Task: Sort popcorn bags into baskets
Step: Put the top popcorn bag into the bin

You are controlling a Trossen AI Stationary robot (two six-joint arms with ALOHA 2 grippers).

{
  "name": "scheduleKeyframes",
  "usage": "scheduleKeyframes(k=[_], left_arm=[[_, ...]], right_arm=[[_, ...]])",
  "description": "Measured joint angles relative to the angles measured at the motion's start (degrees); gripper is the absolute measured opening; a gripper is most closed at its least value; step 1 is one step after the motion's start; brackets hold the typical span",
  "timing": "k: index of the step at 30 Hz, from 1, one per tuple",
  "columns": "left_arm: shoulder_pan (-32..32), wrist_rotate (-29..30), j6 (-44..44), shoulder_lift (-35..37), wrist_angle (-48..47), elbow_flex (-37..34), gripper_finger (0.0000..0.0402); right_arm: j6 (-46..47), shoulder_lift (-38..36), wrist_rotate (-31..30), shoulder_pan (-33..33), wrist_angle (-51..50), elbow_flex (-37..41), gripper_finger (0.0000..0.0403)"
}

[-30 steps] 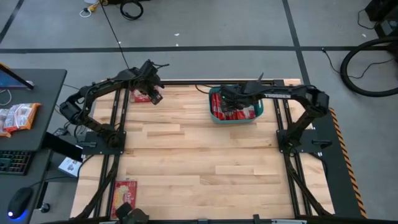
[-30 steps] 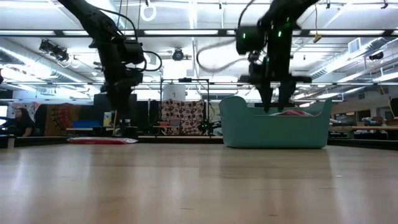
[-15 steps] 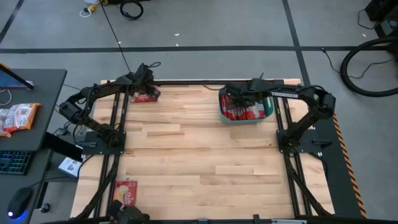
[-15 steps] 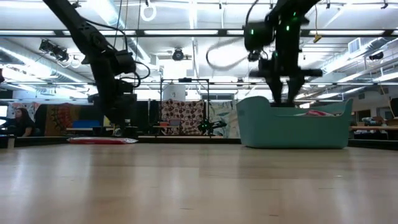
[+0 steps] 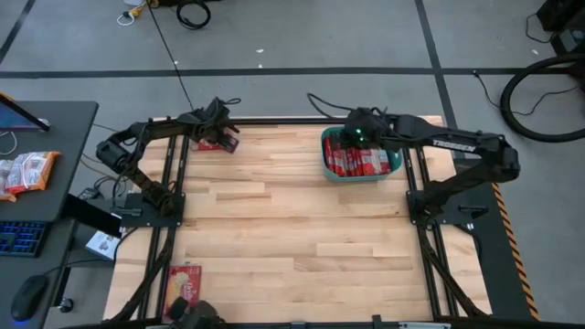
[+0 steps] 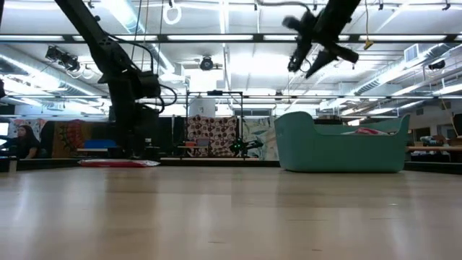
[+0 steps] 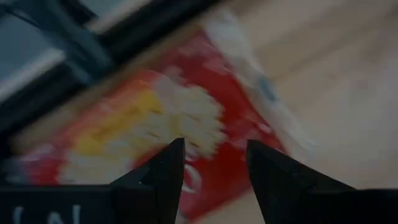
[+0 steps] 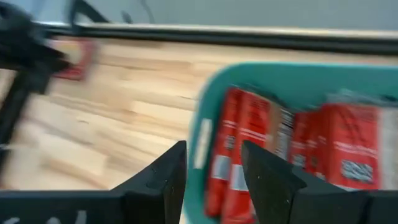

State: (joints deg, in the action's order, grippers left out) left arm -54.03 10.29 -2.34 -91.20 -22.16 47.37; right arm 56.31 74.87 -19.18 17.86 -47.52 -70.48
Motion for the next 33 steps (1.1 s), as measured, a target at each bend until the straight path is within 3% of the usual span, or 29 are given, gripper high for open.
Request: scheduleKeyframes(k=[4, 9, 17, 20, 23, 29, 33], left_arm=[[2.0, -8.0, 0.0, -0.1, -1.2, 0.0, 0.0176], [6.0, -13.6, 0.0, -3.7, -2.0, 0.0, 0.0176], [15.4, -28.1, -1.9, -5.5, -3.9, 0.9, 0.0176], [18.2, -28.7, -1.3, -3.8, -8.9, 2.8, 0.0176], [18.1, -20.4, -1.1, -2.1, -10.7, 6.7, 0.0176], [14.6, 5.4, -2.3, -2.6, -12.6, 9.7, 0.0176], [10.3, 13.9, -4.8, -2.8, -10.6, 8.0, 0.0176]], right_arm=[[-3.6, -1.3, -0.8, -3.9, 5.5, 0.0, 0.0158], [-5.7, -1.0, -0.8, -8.4, 11.9, 0.0, 0.0158], [-6.8, -0.7, -0.7, -13.0, 13.1, 0.0, 0.0158], [-7.0, -0.7, -0.6, -13.6, 13.0, 0.0, 0.0158], [-7.0, -0.7, 0.5, -13.9, 13.0, 0.0, 0.0158], [-7.0, -0.7, 1.1, -16.1, 12.8, 0.0, 0.0158], [-8.1, -0.7, 1.3, -17.9, 12.0, 0.0, 0.0158]])
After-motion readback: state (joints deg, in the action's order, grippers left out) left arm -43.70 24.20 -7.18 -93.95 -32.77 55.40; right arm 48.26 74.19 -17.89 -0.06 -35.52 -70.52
